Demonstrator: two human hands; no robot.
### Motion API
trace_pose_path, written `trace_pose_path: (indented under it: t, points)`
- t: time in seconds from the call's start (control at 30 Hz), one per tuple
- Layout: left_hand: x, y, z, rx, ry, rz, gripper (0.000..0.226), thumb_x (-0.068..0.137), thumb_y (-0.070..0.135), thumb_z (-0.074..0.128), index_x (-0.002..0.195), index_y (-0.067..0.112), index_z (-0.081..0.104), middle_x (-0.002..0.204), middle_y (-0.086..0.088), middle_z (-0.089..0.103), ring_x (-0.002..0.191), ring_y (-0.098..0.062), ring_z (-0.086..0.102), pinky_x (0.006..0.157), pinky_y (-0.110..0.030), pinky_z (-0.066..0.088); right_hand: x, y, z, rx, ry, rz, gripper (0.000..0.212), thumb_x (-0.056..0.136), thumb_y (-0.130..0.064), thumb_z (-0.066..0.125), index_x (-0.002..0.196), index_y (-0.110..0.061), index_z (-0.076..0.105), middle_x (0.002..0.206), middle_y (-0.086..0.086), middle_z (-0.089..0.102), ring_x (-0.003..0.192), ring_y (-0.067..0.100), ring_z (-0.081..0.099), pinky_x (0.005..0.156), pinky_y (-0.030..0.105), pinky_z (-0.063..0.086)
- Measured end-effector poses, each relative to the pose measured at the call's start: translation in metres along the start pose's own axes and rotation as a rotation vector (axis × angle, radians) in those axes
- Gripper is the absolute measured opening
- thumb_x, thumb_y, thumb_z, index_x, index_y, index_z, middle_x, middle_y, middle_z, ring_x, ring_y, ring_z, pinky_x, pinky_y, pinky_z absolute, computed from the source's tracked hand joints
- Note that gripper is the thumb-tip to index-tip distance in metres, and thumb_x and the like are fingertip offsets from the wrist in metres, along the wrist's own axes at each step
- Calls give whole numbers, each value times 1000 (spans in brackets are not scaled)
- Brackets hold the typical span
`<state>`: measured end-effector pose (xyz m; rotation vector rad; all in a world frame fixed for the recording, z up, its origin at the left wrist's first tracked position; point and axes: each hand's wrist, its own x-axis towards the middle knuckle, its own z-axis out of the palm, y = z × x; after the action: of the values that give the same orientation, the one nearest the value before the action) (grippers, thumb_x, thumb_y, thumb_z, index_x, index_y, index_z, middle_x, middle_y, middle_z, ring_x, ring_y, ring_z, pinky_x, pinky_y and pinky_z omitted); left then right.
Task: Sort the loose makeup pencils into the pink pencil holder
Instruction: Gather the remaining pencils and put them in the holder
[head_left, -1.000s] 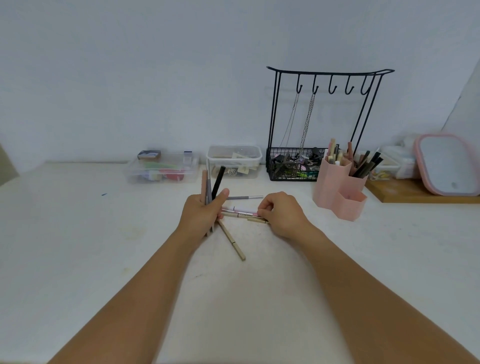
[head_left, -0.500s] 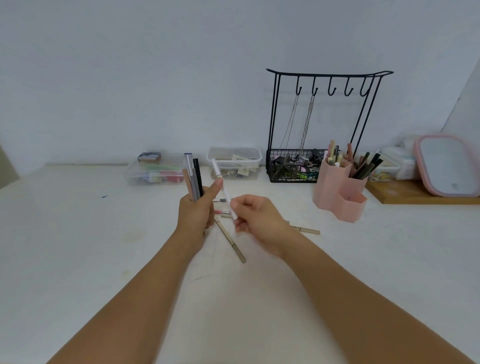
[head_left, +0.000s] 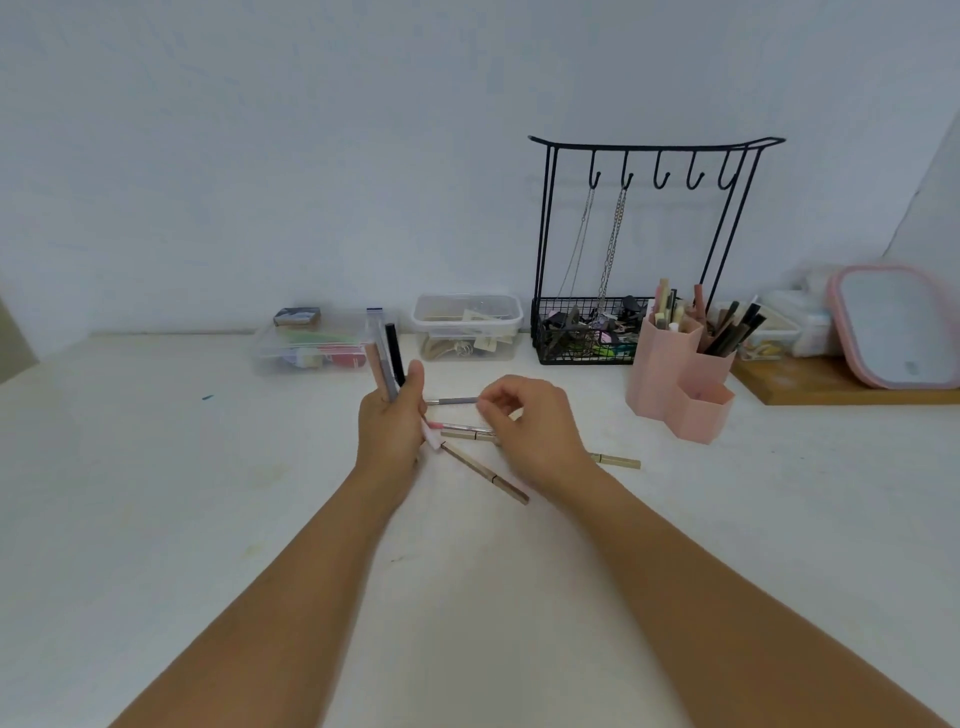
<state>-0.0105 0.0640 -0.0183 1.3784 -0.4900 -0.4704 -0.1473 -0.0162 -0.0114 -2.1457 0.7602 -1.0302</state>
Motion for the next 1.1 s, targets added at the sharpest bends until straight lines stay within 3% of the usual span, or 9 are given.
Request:
trace_pose_path:
  t: [0.13, 0.23, 0.33, 0.43, 0.57, 0.67, 0.77, 0.9, 1.1]
  points:
    - [11, -3, -7, -118, -33, -34, 57, 99, 46, 61, 48, 19, 54, 60, -1, 51, 55, -14, 46, 70, -36, 39, 11, 27, -18, -384, -77, 34, 36, 101, -29, 50, 136, -23, 54, 139, -5, 54, 131, 14, 43, 108, 30, 35]
    - [12, -3, -7, -100, -65, -24, 61, 101, 46, 57, 49, 14, 57, 56, -2, 57, 56, -18, 59, 76, -40, 46, 14, 39, -20, -507, -237, 93, 47, 103, -33, 41, 148, -20, 40, 151, 2, 44, 139, 22, 36, 114, 37, 31]
    - [6, 1, -5, -79, -97, 8, 65, 101, 46, 56, 43, 17, 52, 47, -3, 53, 54, -21, 59, 79, -41, 54, 16, 40, -18, -560, -251, 120, 41, 103, -32, 40, 140, -17, 50, 137, 6, 57, 124, 28, 51, 103, 42, 43]
    - [2, 3, -5, 22, -96, 47, 59, 98, 46, 61, 52, 13, 44, 44, -1, 45, 43, -14, 53, 67, -36, 54, 17, 37, -18, -586, -201, 120, 30, 101, -28, 44, 115, -12, 65, 116, 8, 65, 104, 29, 57, 89, 43, 50]
    - [0, 0, -4, 162, -128, 33, 52, 90, 45, 73, 59, 9, 52, 40, -1, 53, 55, -23, 57, 63, -34, 51, 17, 35, -20, -507, -162, 166, 26, 98, -28, 54, 118, -18, 68, 116, 3, 65, 107, 23, 57, 87, 35, 49]
    - [2, -2, -7, 187, -166, 40, 50, 85, 43, 79, 51, 12, 59, 52, -14, 61, 64, -30, 61, 76, -45, 58, 20, 36, -21, -464, -116, 188, 18, 96, -24, 57, 106, -21, 72, 108, -2, 68, 99, 19, 61, 78, 29, 47]
    - [-2, -1, -7, 237, -163, 73, 52, 86, 49, 76, 51, 12, 66, 71, -32, 66, 67, -28, 65, 71, -33, 55, 23, 33, -19, -457, -96, 206, 19, 93, -28, 61, 105, -21, 74, 104, -4, 70, 96, 19, 62, 77, 29, 49]
    - [-5, 0, -5, 249, -171, 109, 43, 91, 42, 72, 68, 5, 72, 55, -7, 64, 54, -15, 60, 62, -27, 50, 26, 26, -10, -508, -106, 204, 14, 91, -25, 65, 95, -20, 78, 90, -1, 72, 84, 19, 64, 73, 30, 51]
    - [-3, -5, -4, 378, -210, 185, 44, 94, 43, 69, 59, 16, 64, 52, -1, 59, 49, -14, 54, 59, -28, 46, 24, 25, -10, -540, -63, 299, 17, 87, -7, 57, 79, -7, 72, 82, 8, 71, 74, 25, 66, 69, 36, 58]
